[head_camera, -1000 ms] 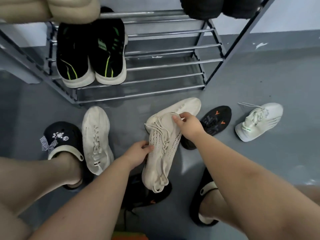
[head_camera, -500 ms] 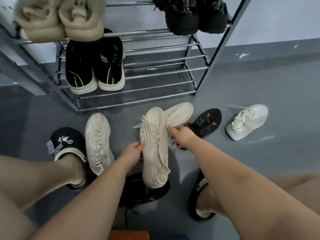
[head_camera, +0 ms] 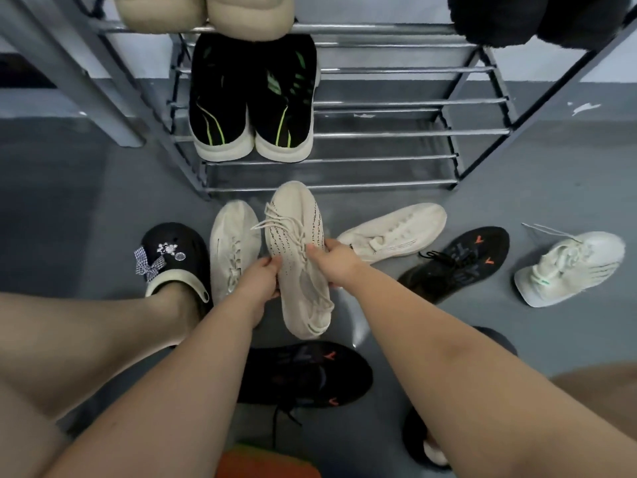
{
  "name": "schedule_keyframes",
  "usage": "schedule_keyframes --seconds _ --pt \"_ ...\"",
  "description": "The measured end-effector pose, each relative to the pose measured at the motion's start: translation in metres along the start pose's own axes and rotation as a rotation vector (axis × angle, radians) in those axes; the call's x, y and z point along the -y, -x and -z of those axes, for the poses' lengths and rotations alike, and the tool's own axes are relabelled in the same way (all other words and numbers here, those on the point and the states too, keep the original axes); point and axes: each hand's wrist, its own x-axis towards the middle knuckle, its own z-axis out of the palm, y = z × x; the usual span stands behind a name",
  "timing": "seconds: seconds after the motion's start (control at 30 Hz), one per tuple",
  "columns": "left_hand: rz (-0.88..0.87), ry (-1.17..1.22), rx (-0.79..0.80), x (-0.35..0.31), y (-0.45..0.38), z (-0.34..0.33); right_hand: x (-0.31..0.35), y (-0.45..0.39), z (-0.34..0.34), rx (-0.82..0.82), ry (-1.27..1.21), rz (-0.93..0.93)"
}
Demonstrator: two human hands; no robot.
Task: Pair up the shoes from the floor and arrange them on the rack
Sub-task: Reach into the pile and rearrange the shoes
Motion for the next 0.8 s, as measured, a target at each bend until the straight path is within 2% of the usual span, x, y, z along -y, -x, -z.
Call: schedule_keyframes --seconds 0.1,0.2,0.33,0.43,0.63,0.8 --pt "-0.023 -0.048 -0.025 -0.008 -0.015 0.002 0.005 -0.014 -0.010 -0.003 -0.044 -0.037" --pt "0.029 -0.127 -0.038 -0.010 -0.028 0.000 0.001 -0.027 -0.019 0.036 -0.081 -0.121" --pt "0.042 -0.236 0.019 -0.005 -0.029 -0.005 -0.012 -0.031 -0.021 0.111 -0.116 -0.195" --pt "-0.020 -0.318 0.045 -0.003 -0.023 -0.011 -0.018 -0.031 -0.016 0.113 -0.082 -0.193" --pt "-0.176 -0.402 -0.062 -0.012 -0.022 -0.019 -0.023 -0.026 -0.007 0.039 -0.079 -0.127" --pt "-0.266 -0.419 -0.029 -0.028 -0.023 -0.035 -0.049 -0.020 0.013 -0.018 -0.059 -0.203"
